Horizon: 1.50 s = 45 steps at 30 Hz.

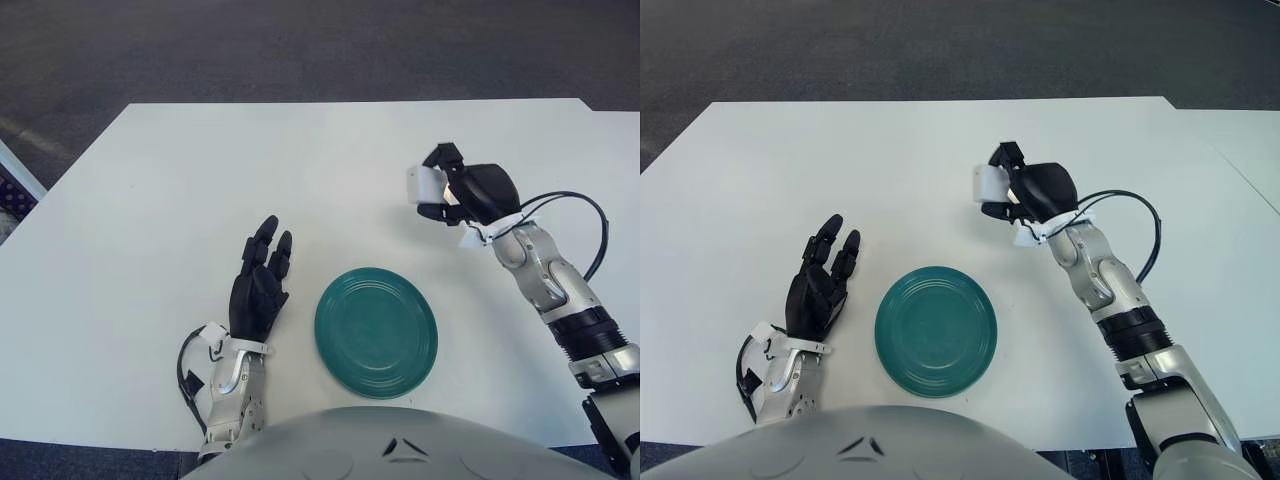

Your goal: Put the charger into the plate.

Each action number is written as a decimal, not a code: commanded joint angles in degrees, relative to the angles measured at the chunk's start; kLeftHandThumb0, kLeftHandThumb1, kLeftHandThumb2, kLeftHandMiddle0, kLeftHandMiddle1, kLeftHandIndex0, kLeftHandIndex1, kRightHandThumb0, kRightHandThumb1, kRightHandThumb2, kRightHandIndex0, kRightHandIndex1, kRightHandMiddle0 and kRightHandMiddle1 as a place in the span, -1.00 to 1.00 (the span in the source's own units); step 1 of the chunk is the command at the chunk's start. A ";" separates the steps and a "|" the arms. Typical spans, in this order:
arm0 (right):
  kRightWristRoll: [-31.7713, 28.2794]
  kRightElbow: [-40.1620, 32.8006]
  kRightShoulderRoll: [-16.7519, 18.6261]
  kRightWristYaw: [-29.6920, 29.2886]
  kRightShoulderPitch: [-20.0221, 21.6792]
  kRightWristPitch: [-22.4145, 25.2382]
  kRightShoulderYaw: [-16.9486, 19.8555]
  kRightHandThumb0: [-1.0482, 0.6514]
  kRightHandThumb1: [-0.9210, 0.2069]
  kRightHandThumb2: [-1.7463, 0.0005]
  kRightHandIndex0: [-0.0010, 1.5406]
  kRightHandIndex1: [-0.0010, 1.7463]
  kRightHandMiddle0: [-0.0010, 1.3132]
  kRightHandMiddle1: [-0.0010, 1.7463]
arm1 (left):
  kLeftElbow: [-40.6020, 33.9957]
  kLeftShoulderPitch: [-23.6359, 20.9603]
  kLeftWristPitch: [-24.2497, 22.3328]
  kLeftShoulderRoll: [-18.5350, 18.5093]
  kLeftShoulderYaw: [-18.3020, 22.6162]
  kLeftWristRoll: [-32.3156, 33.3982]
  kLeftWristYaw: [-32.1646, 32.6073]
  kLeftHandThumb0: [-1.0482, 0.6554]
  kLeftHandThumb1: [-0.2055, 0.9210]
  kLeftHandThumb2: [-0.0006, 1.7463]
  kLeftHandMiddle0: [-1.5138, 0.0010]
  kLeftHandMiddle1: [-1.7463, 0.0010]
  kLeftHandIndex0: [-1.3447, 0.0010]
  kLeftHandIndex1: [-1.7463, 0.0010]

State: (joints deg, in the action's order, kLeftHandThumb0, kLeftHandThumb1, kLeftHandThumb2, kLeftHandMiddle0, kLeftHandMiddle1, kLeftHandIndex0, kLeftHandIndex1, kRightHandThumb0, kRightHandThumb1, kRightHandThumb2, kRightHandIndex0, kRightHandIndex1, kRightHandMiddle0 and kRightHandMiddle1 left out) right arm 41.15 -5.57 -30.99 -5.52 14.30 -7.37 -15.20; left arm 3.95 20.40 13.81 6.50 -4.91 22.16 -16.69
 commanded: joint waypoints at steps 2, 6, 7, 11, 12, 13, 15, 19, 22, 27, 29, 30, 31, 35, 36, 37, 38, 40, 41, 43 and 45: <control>-0.39 -9.14 2.94 3.20 -4.24 2.07 0.17 -0.35 -1.00 0.17 0.37 1.00 0.30 1.00 | 3.60 1.27 -2.58 0.82 0.64 -0.21 0.63 -0.95 1.00 0.07 0.68 0.99 1.00 0.45; -0.37 -11.66 4.32 4.84 -6.32 0.45 -1.08 -0.34 -1.00 0.18 0.37 1.00 0.28 1.00 | 3.64 1.06 -2.91 0.74 0.46 -0.13 0.21 -0.95 1.00 0.06 0.74 0.99 1.00 0.54; -0.48 -11.95 4.45 5.13 -7.00 -0.46 -1.45 -0.34 -1.00 0.18 0.37 1.00 0.27 1.00 | 3.74 0.99 -2.92 0.86 0.51 -0.07 0.28 -0.94 1.00 0.06 0.75 0.99 1.00 0.56; -0.71 -13.39 3.43 7.08 -9.56 -4.80 -2.77 -0.32 -1.00 0.19 0.36 1.00 0.24 1.00 | 3.72 1.22 -2.21 1.76 0.41 -0.61 1.31 -0.93 1.00 0.05 0.76 0.99 1.00 0.57; -0.61 -13.61 3.19 7.47 -10.10 -5.81 -3.09 -0.31 -1.00 0.19 0.37 1.00 0.24 1.00 | 3.65 1.32 -1.98 1.97 0.31 -0.76 1.52 -0.93 1.00 0.05 0.76 0.99 1.00 0.57; -0.32 -13.83 3.09 7.71 -10.72 -6.64 -3.41 -0.31 -1.00 0.19 0.37 1.00 0.23 1.00 | 3.43 1.54 -1.80 2.16 0.11 -0.93 1.69 -0.92 1.00 0.04 0.76 0.99 1.00 0.56; 0.44 -14.54 3.14 8.23 -12.08 -7.74 -4.04 -0.31 -1.00 0.19 0.38 1.00 0.23 1.00 | 2.59 2.19 -1.79 2.40 -0.33 -1.25 2.20 -0.92 1.00 0.04 0.76 1.00 1.00 0.56; 1.79 -16.37 2.95 9.63 -15.00 -9.27 -5.22 -0.29 -1.00 0.19 0.38 1.00 0.25 1.00 | 0.78 3.49 -2.51 2.64 -1.11 -2.03 4.20 -0.90 1.00 0.05 0.75 0.99 1.00 0.52; 1.83 -17.99 2.48 11.60 -17.00 -9.92 -5.87 -0.28 -1.00 0.18 0.37 1.00 0.24 1.00 | 0.73 3.70 -2.16 2.87 -1.28 -2.69 5.40 -0.90 1.00 0.05 0.73 0.98 1.00 0.48; 3.13 -19.31 0.10 14.90 -23.63 -12.15 -8.54 -0.27 -1.00 0.18 0.32 1.00 0.20 1.00 | 2.28 3.53 0.21 3.35 -1.88 -2.48 4.53 -0.87 1.00 0.04 0.66 0.97 1.00 0.38; 4.82 -17.94 -0.49 14.11 -25.19 -13.54 -9.19 -0.27 -1.00 0.19 0.31 1.00 0.18 1.00 | 3.17 3.22 0.46 3.23 -1.97 -2.28 4.15 -0.87 1.00 0.04 0.67 0.97 1.00 0.38; 5.38 -17.49 -0.68 13.79 -25.71 -14.09 -9.25 -0.27 -1.00 0.20 0.31 1.00 0.18 1.00 | 3.50 3.10 0.62 3.20 -2.03 -2.29 4.04 -0.87 1.00 0.04 0.67 0.98 1.00 0.38; 5.87 -16.96 -1.10 13.86 -25.71 -14.49 -9.12 -0.27 -1.00 0.20 0.30 1.00 0.18 1.00 | 3.73 2.97 0.60 2.98 -2.08 -2.55 4.10 -0.87 1.00 0.04 0.68 0.98 1.00 0.39; 6.15 -13.03 -2.80 14.43 -24.54 -15.97 -7.79 -0.28 -1.00 0.19 0.29 1.00 0.15 1.00 | 4.18 2.49 -0.83 2.18 -1.83 -2.54 4.23 -0.87 1.00 0.07 0.73 0.99 1.00 0.48; 5.95 -12.30 -3.07 14.55 -24.31 -16.23 -7.49 -0.28 -1.00 0.19 0.28 1.00 0.15 1.00 | 4.26 2.42 -1.11 2.15 -1.77 -2.44 4.21 -0.87 1.00 0.08 0.74 0.99 1.00 0.51; 5.39 -11.91 -3.35 15.33 -24.05 -16.08 -7.14 -0.28 -1.00 0.19 0.28 1.00 0.14 1.00 | 4.22 2.41 -1.46 2.11 -1.61 -2.15 4.17 -0.87 1.00 0.08 0.74 0.99 1.00 0.53; 4.98 -11.63 -3.53 15.88 -23.87 -16.00 -6.90 -0.28 -1.00 0.18 0.26 1.00 0.13 1.00 | 4.19 2.41 -1.72 2.08 -1.49 -1.96 4.14 -0.87 1.00 0.08 0.75 1.00 1.00 0.54; 3.79 -11.10 -3.78 17.39 -23.63 -15.48 -6.44 -0.28 -1.00 0.18 0.24 1.00 0.11 1.00 | 4.37 2.45 -0.96 2.08 -1.43 -2.63 4.54 -0.87 1.00 0.08 0.75 0.99 1.00 0.53; 3.43 -10.99 -3.78 17.95 -23.61 -15.26 -6.33 -0.28 -1.00 0.18 0.22 1.00 0.10 1.00 | 4.55 2.43 -0.40 2.10 -1.46 -3.08 4.72 -0.87 1.00 0.08 0.74 0.99 1.00 0.51; 3.49 -10.28 -3.47 18.39 -23.64 -14.95 -6.40 -0.28 -1.00 0.18 0.20 1.00 0.08 1.00 | 5.51 2.15 1.21 2.08 -1.44 -3.97 4.69 -0.87 1.00 0.07 0.72 0.99 1.00 0.46; 3.32 -9.84 -3.26 18.43 -23.60 -15.01 -6.28 -0.28 -1.00 0.17 0.20 1.00 0.07 1.00 | 6.58 1.66 1.93 2.22 -1.56 -4.59 4.68 -0.88 1.00 0.06 0.71 0.98 1.00 0.43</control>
State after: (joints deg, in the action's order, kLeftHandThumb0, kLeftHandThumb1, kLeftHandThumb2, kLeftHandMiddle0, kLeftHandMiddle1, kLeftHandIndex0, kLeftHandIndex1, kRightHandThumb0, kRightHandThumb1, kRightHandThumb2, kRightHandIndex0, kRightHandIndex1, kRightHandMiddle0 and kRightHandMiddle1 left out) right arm 45.52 -16.40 -34.44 12.08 -9.65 -22.43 -21.62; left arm 4.07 21.50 15.81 6.80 -6.78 18.53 -12.56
